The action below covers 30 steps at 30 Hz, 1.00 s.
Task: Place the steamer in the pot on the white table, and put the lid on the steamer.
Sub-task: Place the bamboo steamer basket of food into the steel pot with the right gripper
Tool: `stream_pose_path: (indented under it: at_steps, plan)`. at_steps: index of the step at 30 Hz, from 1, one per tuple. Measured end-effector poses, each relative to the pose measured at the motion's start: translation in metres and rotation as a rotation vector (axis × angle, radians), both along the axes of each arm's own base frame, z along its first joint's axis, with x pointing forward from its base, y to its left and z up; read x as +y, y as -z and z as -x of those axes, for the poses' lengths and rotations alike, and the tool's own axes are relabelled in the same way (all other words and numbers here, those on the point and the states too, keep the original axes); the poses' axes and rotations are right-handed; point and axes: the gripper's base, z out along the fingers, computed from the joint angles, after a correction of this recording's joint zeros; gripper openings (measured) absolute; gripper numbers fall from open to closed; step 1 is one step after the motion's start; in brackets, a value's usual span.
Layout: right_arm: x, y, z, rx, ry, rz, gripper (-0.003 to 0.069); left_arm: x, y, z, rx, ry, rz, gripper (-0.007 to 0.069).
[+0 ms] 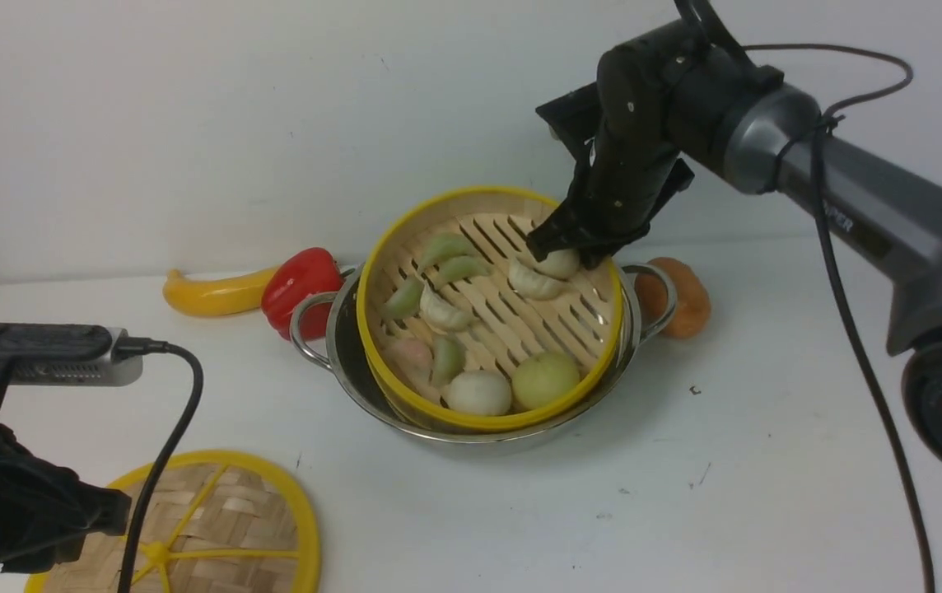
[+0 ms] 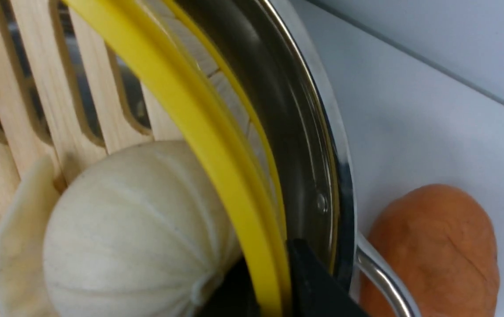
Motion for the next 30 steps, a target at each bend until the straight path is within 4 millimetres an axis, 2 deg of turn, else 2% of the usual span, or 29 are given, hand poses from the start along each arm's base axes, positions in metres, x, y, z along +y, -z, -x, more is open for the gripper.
stream_pose_path:
  at_steps: [7,12,17,21,30]
  plan:
    - [0.001,0.022,-0.008,0.020,0.008,-0.020,0.0052,0.000,0.000,0.000,0.000,0.000,0.000,0.0241]
    - [0.003,0.024,-0.008,0.023,0.000,-0.041,0.0065,0.000,0.000,-0.001,-0.007,0.001,0.000,0.0241]
    - [0.004,0.025,-0.008,0.023,-0.008,-0.050,0.0131,0.000,0.000,-0.001,-0.007,0.001,0.000,0.0241]
    - [0.002,0.029,-0.008,0.043,-0.006,-0.040,0.0219,0.000,0.000,-0.001,-0.007,0.001,0.000,0.0241]
    - [0.001,0.027,-0.008,0.044,-0.003,-0.050,0.0370,0.000,-0.001,-0.002,-0.029,0.001,0.004,0.0241]
